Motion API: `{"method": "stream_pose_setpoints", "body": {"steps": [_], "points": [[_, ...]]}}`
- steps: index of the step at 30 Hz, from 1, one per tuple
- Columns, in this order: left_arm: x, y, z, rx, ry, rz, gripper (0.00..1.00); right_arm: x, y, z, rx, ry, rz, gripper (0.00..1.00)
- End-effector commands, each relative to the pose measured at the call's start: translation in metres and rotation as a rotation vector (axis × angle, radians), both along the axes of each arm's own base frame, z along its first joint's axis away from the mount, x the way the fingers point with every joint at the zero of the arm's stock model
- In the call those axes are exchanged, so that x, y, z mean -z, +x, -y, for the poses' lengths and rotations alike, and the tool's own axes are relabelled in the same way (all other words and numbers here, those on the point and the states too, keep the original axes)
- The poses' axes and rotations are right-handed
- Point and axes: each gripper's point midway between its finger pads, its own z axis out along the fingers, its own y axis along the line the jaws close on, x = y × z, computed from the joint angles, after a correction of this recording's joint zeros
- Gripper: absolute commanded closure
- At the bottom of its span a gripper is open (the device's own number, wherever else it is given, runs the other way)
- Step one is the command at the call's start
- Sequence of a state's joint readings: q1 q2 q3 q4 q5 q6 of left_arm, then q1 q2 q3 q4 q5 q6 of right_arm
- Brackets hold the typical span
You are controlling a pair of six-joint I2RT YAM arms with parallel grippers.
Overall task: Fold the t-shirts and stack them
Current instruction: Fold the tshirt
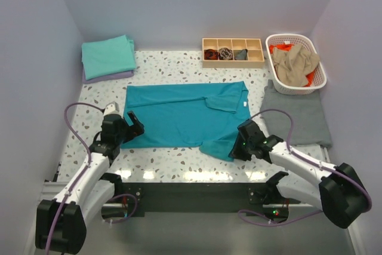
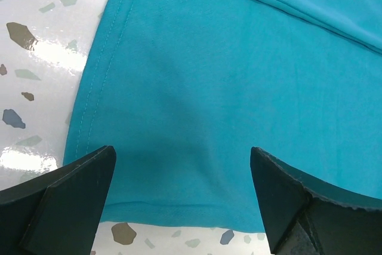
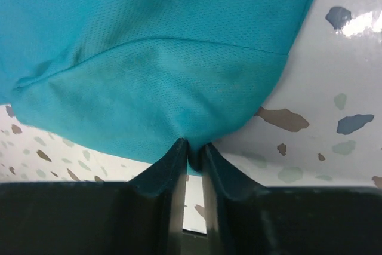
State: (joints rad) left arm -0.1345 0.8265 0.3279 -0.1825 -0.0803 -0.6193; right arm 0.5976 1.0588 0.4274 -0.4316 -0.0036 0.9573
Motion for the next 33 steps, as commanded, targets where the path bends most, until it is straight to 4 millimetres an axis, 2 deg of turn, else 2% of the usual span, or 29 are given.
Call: {"method": "stream_pose_setpoints", "body": {"steps": [1,4,8,11,20,21,23,25,26,29,33], "points": [[-0.001,0.003,-0.004,-0.026,0.015,0.000,0.00,0.005,-0.001,-0.001,-0.004,-0.004,0.000,0.89],[-0.002,0.004,-0.004,-0.021,0.018,0.000,0.00,-0.017,0.006,-0.007,-0.028,0.032,0.070,1.00],[-0.005,0.006,-0.004,-0.014,0.032,0.002,0.00,-0.054,0.023,-0.011,-0.055,0.045,0.184,1.00],[-0.007,0.007,-0.005,-0.013,0.039,-0.007,0.00,-0.068,0.037,-0.011,-0.067,0.007,0.227,0.98],[-0.003,0.007,-0.005,-0.018,0.045,-0.035,0.00,-0.081,0.083,-0.026,-0.127,-0.094,0.281,0.97],[-0.003,0.007,-0.005,-0.017,0.046,-0.038,0.00,-0.075,0.087,-0.025,-0.139,-0.129,0.267,0.97],[-0.002,0.008,-0.006,-0.021,0.051,-0.044,0.00,-0.080,0.102,-0.023,-0.123,-0.180,0.295,0.97],[-0.002,0.009,-0.007,-0.027,0.055,-0.048,0.00,-0.075,0.111,-0.021,-0.134,-0.227,0.291,0.97],[-0.001,0.010,-0.008,-0.029,0.058,-0.055,0.00,-0.081,0.118,-0.023,-0.129,-0.235,0.307,0.97],[-0.001,0.013,-0.008,-0.028,0.064,-0.061,0.00,-0.081,0.132,-0.019,-0.119,-0.298,0.322,0.97],[-0.001,0.015,-0.010,-0.035,0.074,-0.068,0.00,-0.085,0.148,0.000,-0.069,-0.420,0.360,0.93]]}}
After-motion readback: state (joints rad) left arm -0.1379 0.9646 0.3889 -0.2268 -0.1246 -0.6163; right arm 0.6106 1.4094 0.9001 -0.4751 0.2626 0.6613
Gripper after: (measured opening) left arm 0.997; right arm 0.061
